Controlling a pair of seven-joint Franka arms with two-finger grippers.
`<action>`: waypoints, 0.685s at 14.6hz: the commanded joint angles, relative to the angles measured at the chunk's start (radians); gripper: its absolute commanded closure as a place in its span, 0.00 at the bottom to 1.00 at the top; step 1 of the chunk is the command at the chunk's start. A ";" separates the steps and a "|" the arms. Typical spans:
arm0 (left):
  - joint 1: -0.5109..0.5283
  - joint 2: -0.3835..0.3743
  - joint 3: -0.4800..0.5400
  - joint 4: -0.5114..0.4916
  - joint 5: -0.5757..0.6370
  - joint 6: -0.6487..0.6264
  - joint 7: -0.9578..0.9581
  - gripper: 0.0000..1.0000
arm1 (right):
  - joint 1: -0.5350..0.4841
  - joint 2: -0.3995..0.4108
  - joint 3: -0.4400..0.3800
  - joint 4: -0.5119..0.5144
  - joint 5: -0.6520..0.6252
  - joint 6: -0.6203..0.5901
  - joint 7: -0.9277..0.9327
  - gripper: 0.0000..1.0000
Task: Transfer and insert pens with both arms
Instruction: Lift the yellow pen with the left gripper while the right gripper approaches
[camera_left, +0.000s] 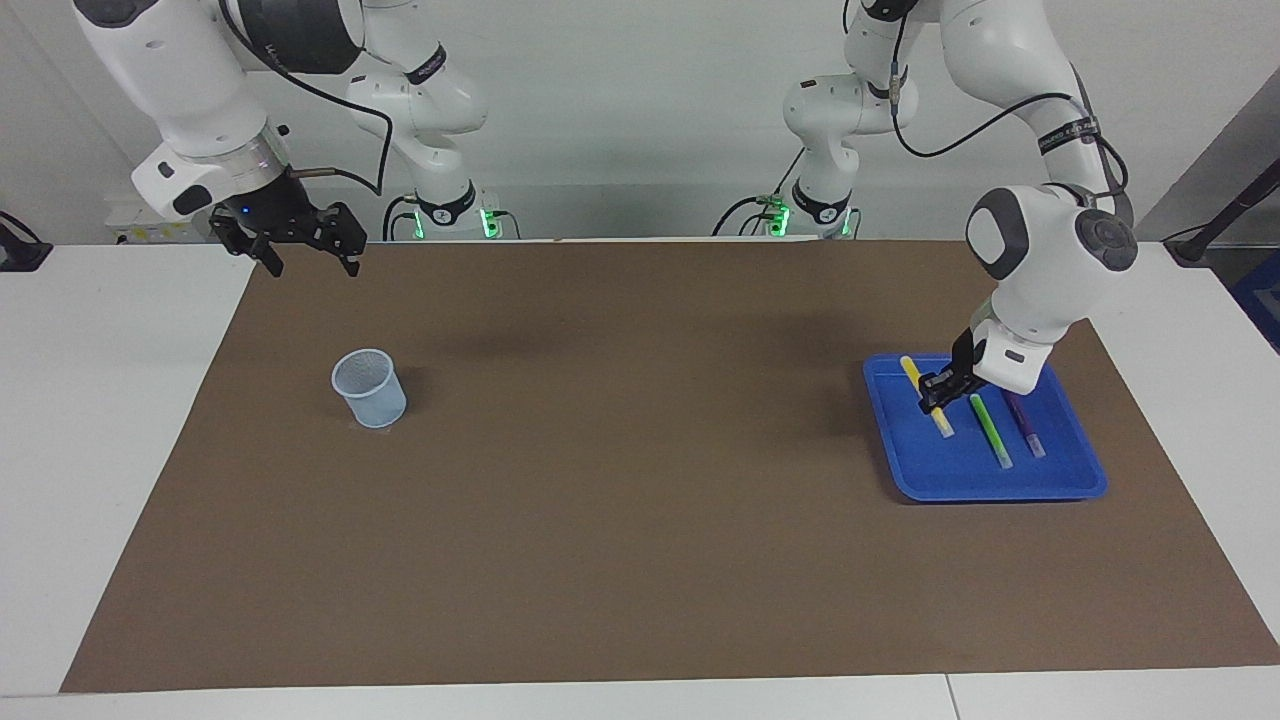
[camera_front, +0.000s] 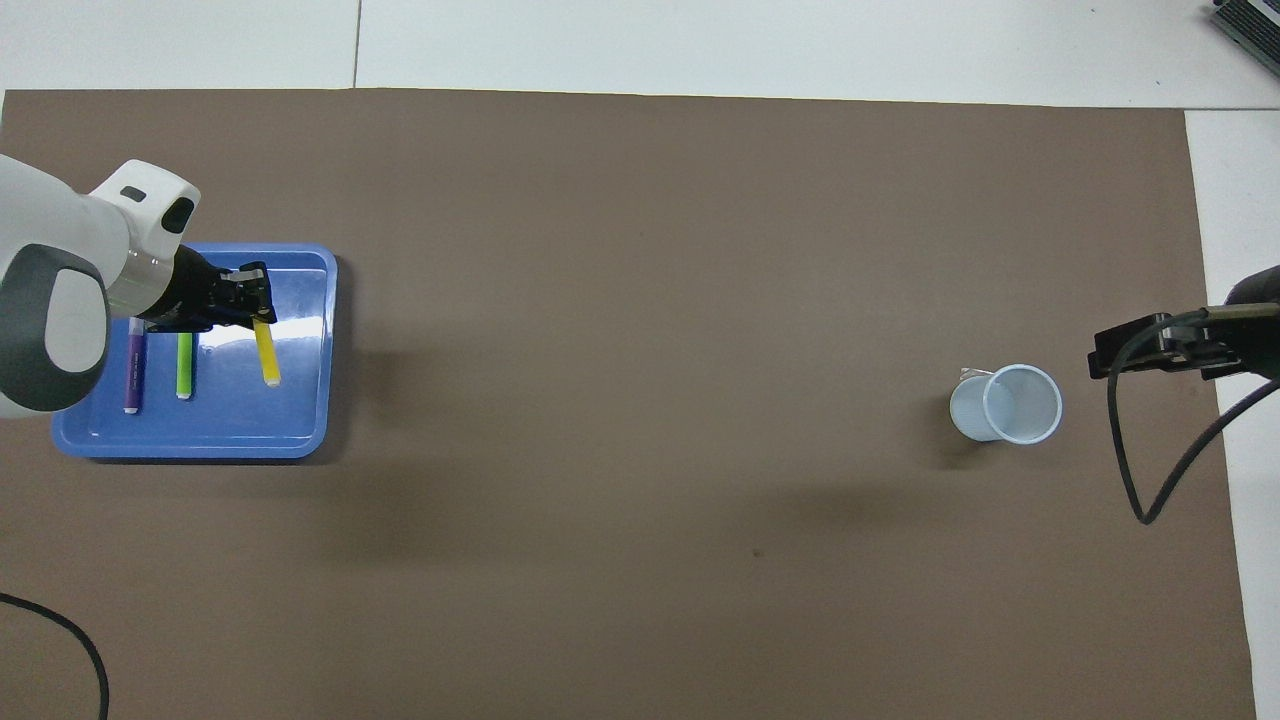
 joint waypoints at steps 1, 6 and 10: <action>-0.009 -0.062 -0.011 -0.005 -0.069 -0.071 -0.202 1.00 | -0.013 -0.014 0.005 -0.013 0.019 -0.001 -0.018 0.00; -0.073 -0.142 -0.028 -0.014 -0.125 -0.125 -0.573 1.00 | -0.013 -0.016 0.005 -0.010 0.019 -0.001 -0.027 0.00; -0.182 -0.195 -0.026 -0.022 -0.168 -0.093 -0.943 1.00 | 0.033 -0.046 0.006 -0.016 0.019 -0.056 -0.124 0.00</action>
